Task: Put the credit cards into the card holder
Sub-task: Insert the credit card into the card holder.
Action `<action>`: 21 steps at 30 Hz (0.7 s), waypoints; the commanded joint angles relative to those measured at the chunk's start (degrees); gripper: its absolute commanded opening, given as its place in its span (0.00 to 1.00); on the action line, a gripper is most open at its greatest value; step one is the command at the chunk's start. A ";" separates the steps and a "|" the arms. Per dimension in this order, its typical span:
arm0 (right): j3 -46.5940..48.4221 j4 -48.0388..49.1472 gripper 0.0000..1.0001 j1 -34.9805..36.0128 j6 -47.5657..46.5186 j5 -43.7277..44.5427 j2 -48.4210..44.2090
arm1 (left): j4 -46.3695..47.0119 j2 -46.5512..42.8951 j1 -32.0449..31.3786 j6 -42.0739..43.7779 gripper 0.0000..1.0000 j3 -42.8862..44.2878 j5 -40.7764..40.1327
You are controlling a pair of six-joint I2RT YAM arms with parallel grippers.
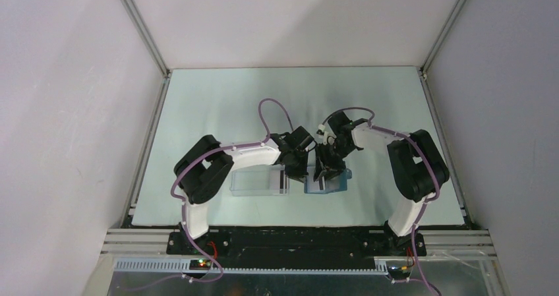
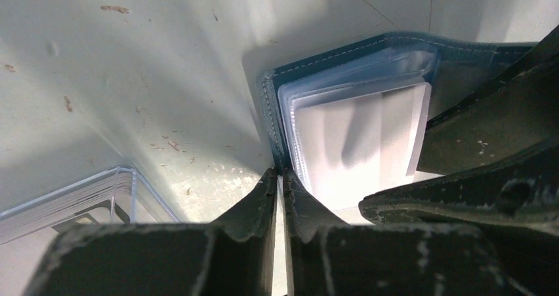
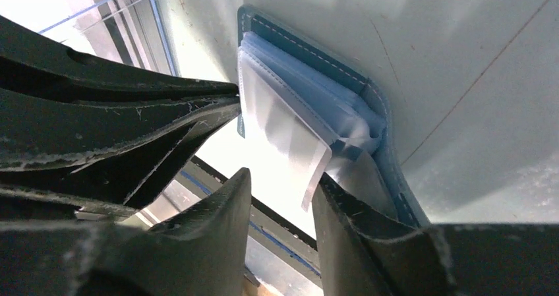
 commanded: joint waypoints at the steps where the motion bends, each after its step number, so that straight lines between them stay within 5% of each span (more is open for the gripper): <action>1: 0.63 -1.91 0.48 1.19 0.13 3.38 -3.57 | -0.43 -3.87 -0.22 1.99 0.17 1.12 -3.59; 8: 0.61 -5.86 0.66 2.15 -0.37 10.77 -5.95 | -0.98 -7.78 0.24 1.46 0.39 2.73 -1.76; 13: 0.64 -6.78 0.67 2.30 -0.35 12.91 -6.66 | -0.80 -8.31 0.86 0.59 0.48 3.15 0.13; 15: 0.55 -7.05 0.64 2.22 -0.30 13.46 -6.58 | -0.32 -7.98 1.05 0.42 0.49 3.43 1.12; 21: -0.57 -6.09 0.32 1.42 -0.28 13.77 -4.93 | 2.95 -5.52 1.79 -0.70 0.45 3.05 5.50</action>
